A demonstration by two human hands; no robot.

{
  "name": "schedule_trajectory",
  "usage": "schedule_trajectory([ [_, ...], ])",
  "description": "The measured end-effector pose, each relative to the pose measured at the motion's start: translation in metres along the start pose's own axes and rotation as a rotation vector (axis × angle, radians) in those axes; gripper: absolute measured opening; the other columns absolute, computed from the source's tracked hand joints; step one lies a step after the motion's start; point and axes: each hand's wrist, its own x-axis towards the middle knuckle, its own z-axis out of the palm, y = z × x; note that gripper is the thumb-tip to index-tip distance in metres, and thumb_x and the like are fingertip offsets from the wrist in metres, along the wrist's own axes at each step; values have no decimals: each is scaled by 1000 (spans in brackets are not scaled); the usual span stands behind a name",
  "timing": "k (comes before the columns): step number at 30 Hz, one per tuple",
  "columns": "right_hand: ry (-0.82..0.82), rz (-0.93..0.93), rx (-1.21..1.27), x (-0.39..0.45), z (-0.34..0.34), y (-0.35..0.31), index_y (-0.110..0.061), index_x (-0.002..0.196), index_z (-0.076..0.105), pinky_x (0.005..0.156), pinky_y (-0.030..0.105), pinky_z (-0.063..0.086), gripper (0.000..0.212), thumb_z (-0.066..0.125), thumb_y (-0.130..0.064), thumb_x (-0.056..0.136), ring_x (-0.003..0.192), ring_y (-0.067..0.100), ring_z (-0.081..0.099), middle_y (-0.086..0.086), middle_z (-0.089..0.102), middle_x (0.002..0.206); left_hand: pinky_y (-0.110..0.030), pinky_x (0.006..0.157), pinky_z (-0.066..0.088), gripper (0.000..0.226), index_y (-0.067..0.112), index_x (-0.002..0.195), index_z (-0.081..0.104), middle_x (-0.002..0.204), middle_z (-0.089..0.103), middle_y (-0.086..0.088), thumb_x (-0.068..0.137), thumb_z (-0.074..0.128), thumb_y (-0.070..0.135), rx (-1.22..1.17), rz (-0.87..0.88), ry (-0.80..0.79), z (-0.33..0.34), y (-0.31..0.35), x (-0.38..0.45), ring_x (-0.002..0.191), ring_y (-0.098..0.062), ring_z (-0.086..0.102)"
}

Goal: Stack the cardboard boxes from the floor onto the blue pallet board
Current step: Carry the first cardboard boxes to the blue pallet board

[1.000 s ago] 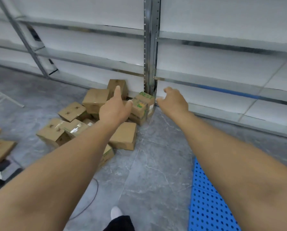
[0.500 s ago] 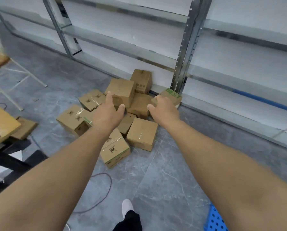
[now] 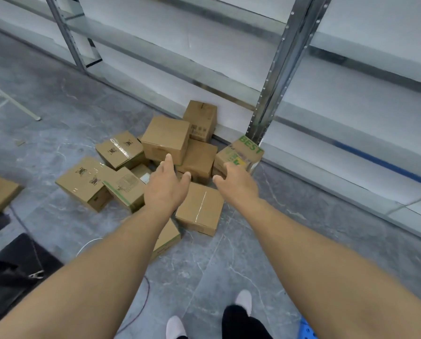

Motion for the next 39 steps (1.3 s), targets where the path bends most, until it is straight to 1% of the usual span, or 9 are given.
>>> schedule_trajectory([
  [5,-63,6,-4,57,6,23,-17,128,46,78,36,38,41,47,-35,90,115,27,50,6,49,130,-42,109,26,60,11,145,26,151,28,-11,94,39,39,65,-40,-41,32,12,43,137,-30,28],
  [10,-172,-40,3,128,11,45,-15,125,47,84,37,41,38,47,-34,92,114,28,50,8,50,128,-43,105,32,48,8,136,41,144,37,-14,95,37,34,85,-148,-59,67,25,90,131,-32,35],
  [15,-320,-56,-29,194,24,70,-14,132,43,91,38,40,43,44,-34,94,121,27,46,8,46,135,-41,108,31,56,11,145,26,147,35,-15,96,39,33,-74,-354,-81,111,34,126,133,-32,34],
  [19,-419,-76,-72,223,43,81,-12,136,41,92,38,40,45,43,-32,96,120,29,47,11,45,135,-39,106,30,61,17,148,16,149,32,-11,95,37,37,-79,-485,-108,140,19,139,133,-30,35],
  [24,-477,-80,-111,250,69,78,-13,138,40,95,39,42,46,44,-32,96,121,29,48,11,46,136,-39,98,35,56,14,144,27,141,42,-19,94,39,36,-37,-604,-111,162,-4,154,124,-36,43],
  [27,-513,-100,-134,269,90,78,-13,137,40,95,40,43,46,45,-32,95,119,27,49,10,47,134,-42,98,37,52,11,140,33,135,47,-21,93,41,33,-104,-644,-111,180,-14,163,121,-37,44],
  [31,-586,-118,-186,300,119,86,-10,131,45,94,43,44,42,45,-31,94,115,28,51,11,50,131,-41,104,34,56,13,145,26,142,40,-16,94,43,31,-182,-743,-89,211,-27,171,128,-33,38],
  [33,-632,-134,-222,317,135,93,-9,129,46,93,41,44,41,46,-30,94,114,28,52,11,50,130,-43,105,34,55,11,143,28,141,41,-15,94,44,28,-254,-808,-72,230,-33,174,128,-32,38],
  [39,-766,-256,-385,369,192,133,-6,129,46,95,41,44,40,47,-27,95,116,30,51,13,49,131,-38,105,30,63,16,148,15,149,32,-13,94,44,32,-387,-1110,-54,313,-49,180,133,-31,34],
])
